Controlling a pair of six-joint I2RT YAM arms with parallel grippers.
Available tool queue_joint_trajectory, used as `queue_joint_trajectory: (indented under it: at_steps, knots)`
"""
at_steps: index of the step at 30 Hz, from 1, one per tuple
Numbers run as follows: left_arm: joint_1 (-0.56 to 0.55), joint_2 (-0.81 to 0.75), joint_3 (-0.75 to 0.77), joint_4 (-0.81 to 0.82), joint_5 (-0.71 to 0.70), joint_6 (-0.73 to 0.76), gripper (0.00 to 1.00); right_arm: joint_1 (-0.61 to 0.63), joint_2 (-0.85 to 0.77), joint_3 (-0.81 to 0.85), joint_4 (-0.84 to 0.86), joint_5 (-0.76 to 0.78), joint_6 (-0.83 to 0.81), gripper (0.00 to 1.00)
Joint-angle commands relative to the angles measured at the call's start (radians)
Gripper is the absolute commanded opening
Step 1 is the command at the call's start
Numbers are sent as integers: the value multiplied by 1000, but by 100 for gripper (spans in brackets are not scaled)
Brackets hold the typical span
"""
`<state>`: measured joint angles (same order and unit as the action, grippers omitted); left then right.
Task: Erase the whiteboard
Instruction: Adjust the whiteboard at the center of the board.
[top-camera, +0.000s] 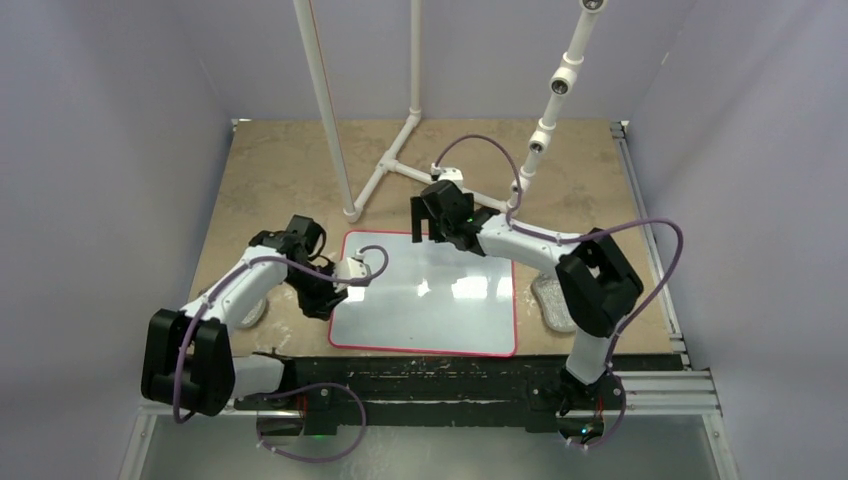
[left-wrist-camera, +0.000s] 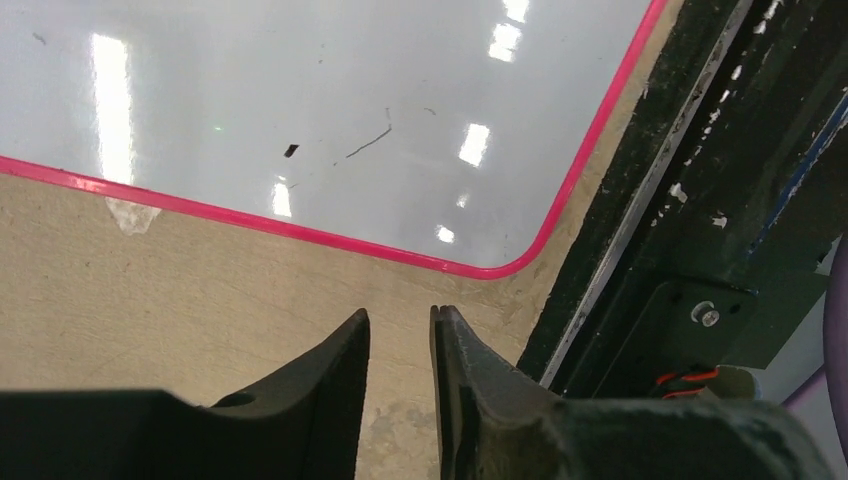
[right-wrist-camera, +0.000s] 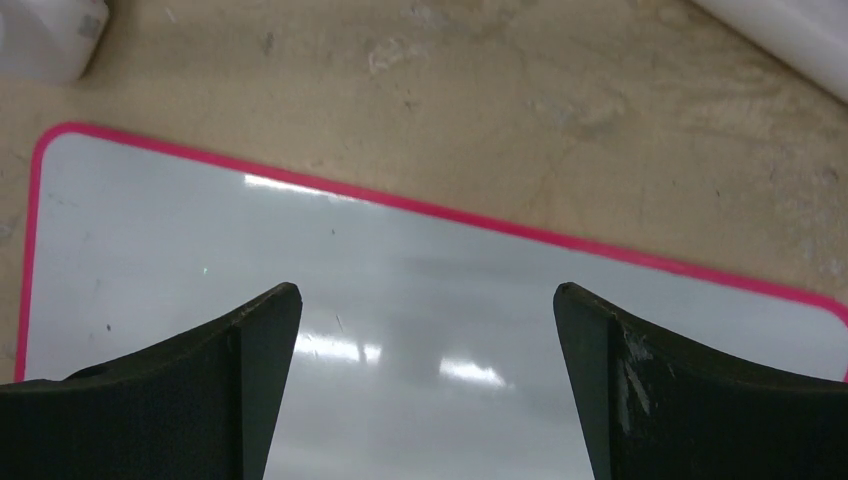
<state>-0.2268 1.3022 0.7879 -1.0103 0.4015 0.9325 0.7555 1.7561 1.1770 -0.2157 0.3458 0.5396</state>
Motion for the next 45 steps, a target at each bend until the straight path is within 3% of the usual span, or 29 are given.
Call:
queue_joint_trajectory:
  at_steps: [1, 6, 12, 34, 41, 45]
  knots:
    - [-43, -85, -60, 11, 33, 76, 30, -7, 116, 153, -3, -19, -109, 99]
    - [-146, -94, -119, 94, -77, 44, 32, -8, 210, 232, -21, -35, -119, 99]
    - [-246, -45, -138, 136, -171, 6, 32, -28, 224, 205, -4, -76, -112, 99]
    - [-448, -69, -121, 84, -146, -44, 37, -83, 250, 177, -24, -107, -82, 99]
    - [-545, 21, -190, 242, -357, -171, 39, -109, 253, 175, -32, -128, -65, 99]
    - [-567, 32, -199, 284, -398, -193, 40, -115, 258, 181, -35, -131, -64, 99]
